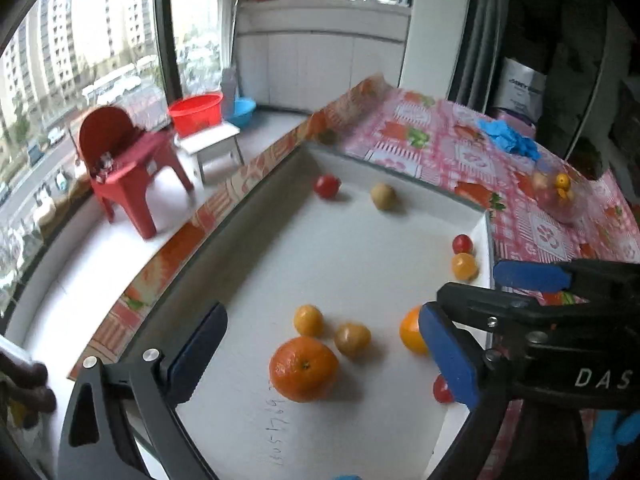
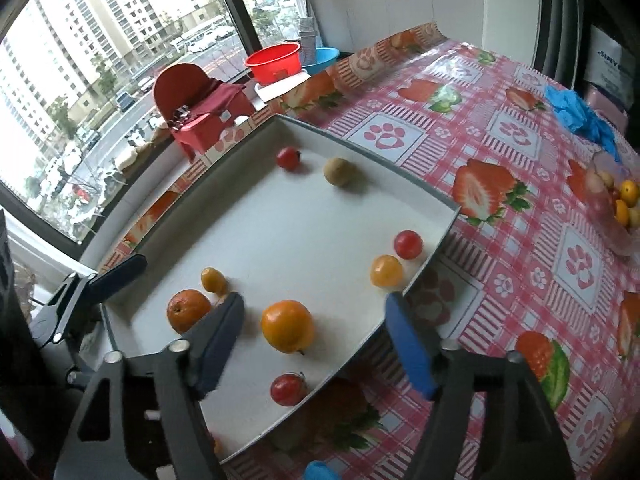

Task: Organize fruits

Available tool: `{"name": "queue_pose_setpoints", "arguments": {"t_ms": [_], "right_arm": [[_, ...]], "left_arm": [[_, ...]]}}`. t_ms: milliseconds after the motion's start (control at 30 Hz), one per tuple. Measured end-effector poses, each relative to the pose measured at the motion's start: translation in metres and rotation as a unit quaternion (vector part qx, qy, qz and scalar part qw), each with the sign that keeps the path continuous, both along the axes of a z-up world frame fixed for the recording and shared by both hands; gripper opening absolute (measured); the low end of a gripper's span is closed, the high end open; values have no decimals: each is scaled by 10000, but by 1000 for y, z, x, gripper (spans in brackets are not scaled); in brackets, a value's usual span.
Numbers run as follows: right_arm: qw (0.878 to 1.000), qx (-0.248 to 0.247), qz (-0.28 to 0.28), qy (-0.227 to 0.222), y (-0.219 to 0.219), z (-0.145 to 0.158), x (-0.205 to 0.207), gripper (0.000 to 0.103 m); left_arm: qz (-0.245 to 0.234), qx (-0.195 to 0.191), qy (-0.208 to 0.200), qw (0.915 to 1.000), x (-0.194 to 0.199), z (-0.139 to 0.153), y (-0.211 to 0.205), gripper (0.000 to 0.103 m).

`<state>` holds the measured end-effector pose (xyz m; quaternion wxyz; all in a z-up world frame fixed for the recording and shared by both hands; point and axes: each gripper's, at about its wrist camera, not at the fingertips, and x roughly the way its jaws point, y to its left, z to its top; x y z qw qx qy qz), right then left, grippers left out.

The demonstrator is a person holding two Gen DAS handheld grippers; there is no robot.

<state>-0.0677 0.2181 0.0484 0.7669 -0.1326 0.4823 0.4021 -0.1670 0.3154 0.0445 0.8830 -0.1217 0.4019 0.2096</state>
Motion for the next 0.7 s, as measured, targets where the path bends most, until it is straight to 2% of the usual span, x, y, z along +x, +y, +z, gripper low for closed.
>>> {"name": "queue_pose_setpoints", "arguments": {"t_ms": [100, 167, 200, 367, 533, 700], "right_arm": [[10000, -35, -27, -14, -2, 2, 0, 86], [9999, -92, -60, -95, -2, 3, 1, 94], [9999, -98, -61, -98, -3, 3, 1, 103], [9997, -161, -67, -150, -4, 5, 0, 103], [9997, -211, -51, -145, -4, 6, -1, 103], [9997, -203, -59, -148, -4, 6, -2, 103]], "left_arm": [[-61, -3, 168, 9998, 5, 0, -2, 97], [-34, -15, 198, 9998, 4, -1, -1, 99], [-4, -31, 230, 9997, 4, -2, -1, 102], [-69, -300, 333, 9990, 2, -6, 1, 102], [-30, -132, 546, 9984, 4, -8, -6, 102], [-66, -228, 511, 9984, 3, -7, -8, 102]]}}
